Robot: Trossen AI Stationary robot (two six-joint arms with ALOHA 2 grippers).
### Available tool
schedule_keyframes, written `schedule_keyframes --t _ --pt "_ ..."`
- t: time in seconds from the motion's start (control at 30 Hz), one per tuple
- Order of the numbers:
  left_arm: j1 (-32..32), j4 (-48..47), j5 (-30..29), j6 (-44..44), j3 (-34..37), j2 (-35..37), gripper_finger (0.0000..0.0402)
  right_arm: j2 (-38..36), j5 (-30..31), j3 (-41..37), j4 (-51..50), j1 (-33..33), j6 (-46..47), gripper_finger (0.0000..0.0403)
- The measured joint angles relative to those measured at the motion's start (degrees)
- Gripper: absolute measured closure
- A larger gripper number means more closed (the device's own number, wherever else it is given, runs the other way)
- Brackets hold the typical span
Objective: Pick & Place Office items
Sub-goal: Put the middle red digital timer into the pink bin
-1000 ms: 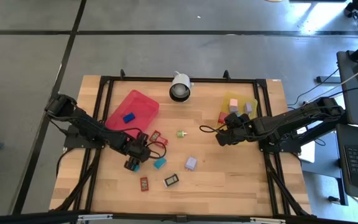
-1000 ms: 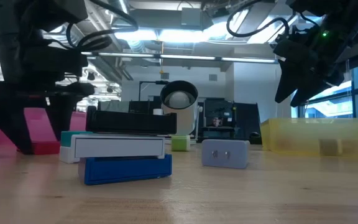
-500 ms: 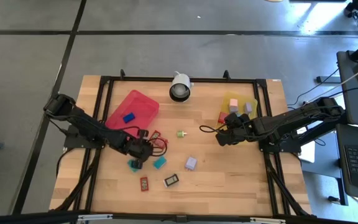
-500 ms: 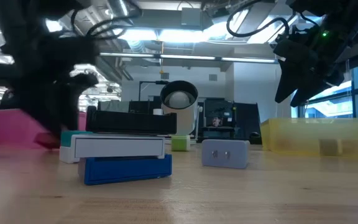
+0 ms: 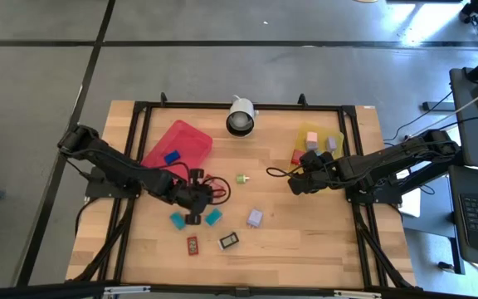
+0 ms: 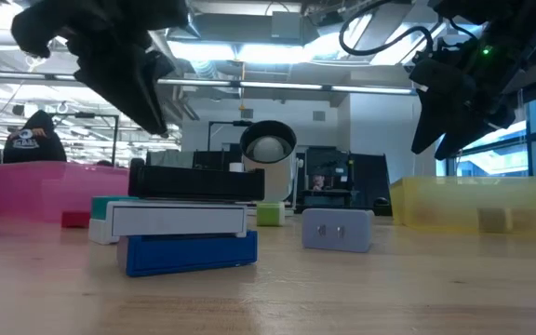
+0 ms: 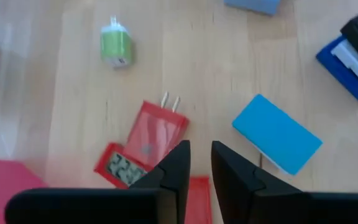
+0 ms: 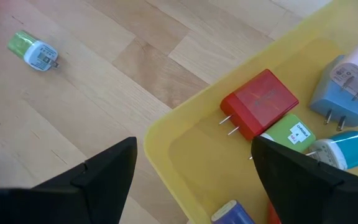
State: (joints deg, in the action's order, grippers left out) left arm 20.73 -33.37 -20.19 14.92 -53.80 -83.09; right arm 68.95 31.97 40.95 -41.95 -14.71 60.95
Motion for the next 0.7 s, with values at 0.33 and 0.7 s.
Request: schedule_keyframes --t 0.33,0.7 --pt "-0.02 -8.86 3.01 8.5 0.0 -2.17 0.0274 0.0 -0.03 0.0 0.22 0.0 0.0 0.0085" --pt "-0.41 -8.91 3.74 7.72 0.02 -12.34 0.0192 0.0 -0.03 0.0 0.46 -0.01 0.02 0.0085"
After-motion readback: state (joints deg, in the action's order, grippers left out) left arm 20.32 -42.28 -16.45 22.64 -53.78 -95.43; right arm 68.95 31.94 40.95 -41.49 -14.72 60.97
